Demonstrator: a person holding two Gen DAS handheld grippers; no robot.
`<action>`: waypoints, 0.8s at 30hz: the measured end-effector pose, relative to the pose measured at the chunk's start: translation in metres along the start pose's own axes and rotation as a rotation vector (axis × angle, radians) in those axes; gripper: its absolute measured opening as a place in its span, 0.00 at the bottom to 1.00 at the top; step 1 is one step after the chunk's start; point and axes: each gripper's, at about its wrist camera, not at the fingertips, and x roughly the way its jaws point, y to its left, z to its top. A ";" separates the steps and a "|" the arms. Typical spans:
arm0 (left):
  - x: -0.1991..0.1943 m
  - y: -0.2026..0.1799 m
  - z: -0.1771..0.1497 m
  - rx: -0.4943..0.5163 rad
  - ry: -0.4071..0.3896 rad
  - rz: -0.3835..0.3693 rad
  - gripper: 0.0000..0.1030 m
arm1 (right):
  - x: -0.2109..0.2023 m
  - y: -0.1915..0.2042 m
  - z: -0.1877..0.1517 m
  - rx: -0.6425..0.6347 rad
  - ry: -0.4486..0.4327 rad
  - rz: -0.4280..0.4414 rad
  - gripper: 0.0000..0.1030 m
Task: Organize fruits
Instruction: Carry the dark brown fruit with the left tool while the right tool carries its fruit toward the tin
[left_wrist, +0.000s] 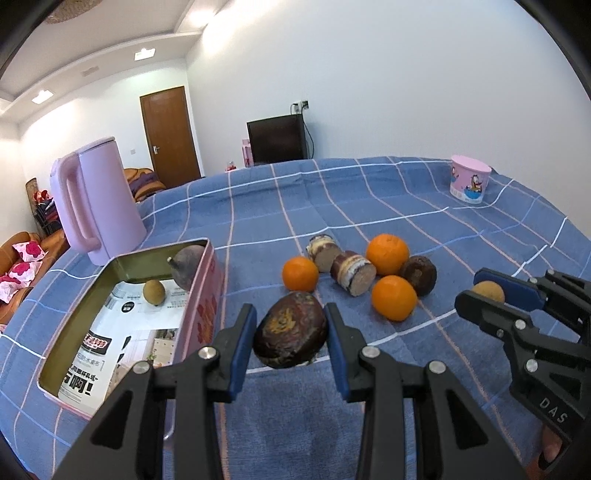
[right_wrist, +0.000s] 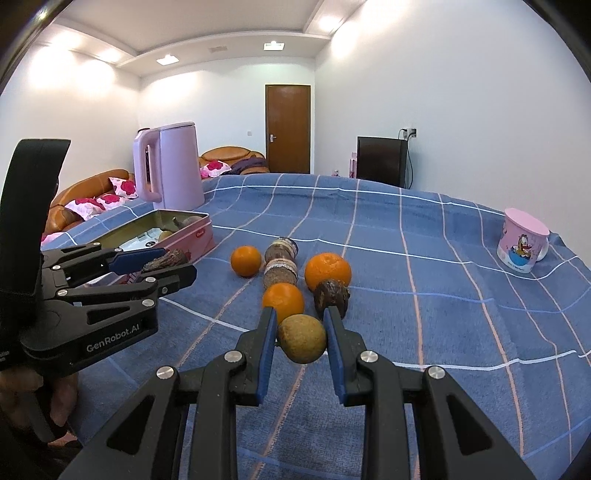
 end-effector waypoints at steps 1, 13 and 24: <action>0.000 0.000 0.000 -0.002 -0.003 0.001 0.38 | 0.000 0.000 0.000 -0.001 -0.002 0.000 0.27; -0.009 0.004 -0.001 -0.022 -0.054 0.003 0.38 | -0.008 0.002 -0.002 -0.010 -0.044 0.006 0.27; -0.015 0.007 -0.001 -0.028 -0.098 0.005 0.38 | -0.013 0.003 -0.003 -0.018 -0.083 0.011 0.27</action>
